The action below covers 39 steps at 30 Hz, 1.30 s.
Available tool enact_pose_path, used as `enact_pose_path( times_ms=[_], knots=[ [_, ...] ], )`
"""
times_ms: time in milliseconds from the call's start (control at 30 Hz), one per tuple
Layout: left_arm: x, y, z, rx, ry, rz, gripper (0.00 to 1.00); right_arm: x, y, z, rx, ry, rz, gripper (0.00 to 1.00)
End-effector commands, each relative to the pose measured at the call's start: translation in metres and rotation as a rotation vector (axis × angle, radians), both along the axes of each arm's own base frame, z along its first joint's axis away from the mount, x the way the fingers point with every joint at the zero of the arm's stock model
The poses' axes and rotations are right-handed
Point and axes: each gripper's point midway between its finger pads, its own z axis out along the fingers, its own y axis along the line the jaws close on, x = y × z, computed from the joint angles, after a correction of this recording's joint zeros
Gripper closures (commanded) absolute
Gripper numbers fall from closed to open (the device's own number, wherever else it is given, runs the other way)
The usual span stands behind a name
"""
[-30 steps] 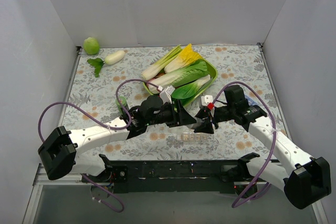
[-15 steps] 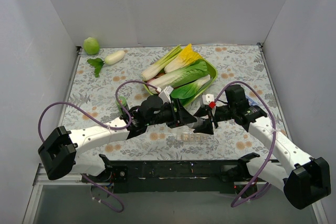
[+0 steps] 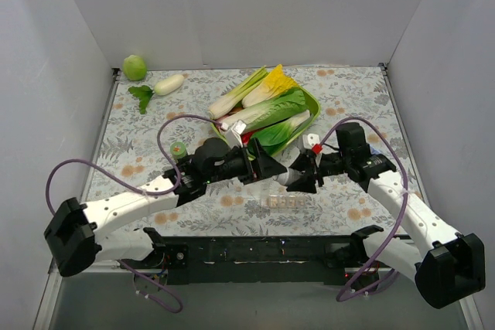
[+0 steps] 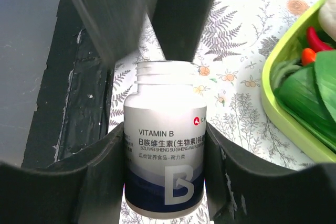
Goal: Sort the pills into containers
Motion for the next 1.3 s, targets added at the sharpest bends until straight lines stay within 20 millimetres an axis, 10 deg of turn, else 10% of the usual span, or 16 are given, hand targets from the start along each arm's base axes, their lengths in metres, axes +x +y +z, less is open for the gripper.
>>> enact_pose_path(
  times_ms=[0,133,333,400,467,533,633,833,1067,1267],
  knots=[
    [0.01,0.04,0.075,-0.052,-0.265,0.056,0.12,0.022,-0.003,0.053,0.077,-0.071,-0.042,0.92],
    [0.026,0.094,0.11,0.08,-0.464,0.231,0.02,0.059,-0.021,0.106,0.109,-0.139,-0.181,0.92],
    [0.024,0.143,0.118,0.149,-0.563,0.363,0.02,0.161,-0.139,0.264,0.424,-0.297,-0.758,0.92],
    [0.023,0.148,0.11,0.153,-0.563,0.378,0.02,0.181,-0.157,0.287,0.488,-0.252,-0.806,0.93],
    [0.021,0.153,0.1,0.157,-0.559,0.387,0.02,0.169,-0.135,0.297,0.516,-0.174,-0.718,0.93],
    [0.02,0.153,0.09,0.167,-0.565,0.377,0.02,0.107,-0.069,0.306,0.539,-0.225,-0.493,0.93],
    [0.016,0.154,0.083,0.181,-0.589,0.352,0.02,0.038,-0.027,0.312,0.608,-0.365,-0.368,0.91],
    [0.009,0.154,0.068,0.196,-0.619,0.301,0.02,0.058,-0.092,0.399,0.836,-0.658,-0.675,0.9],
    [0.009,0.152,0.062,0.209,-0.628,0.285,0.02,-0.003,-0.062,0.413,0.945,-0.539,-0.416,0.91],
    [0.011,0.145,0.057,0.209,-0.629,0.267,0.02,0.098,-0.159,0.455,1.013,-0.574,-0.862,0.89]
  ],
)
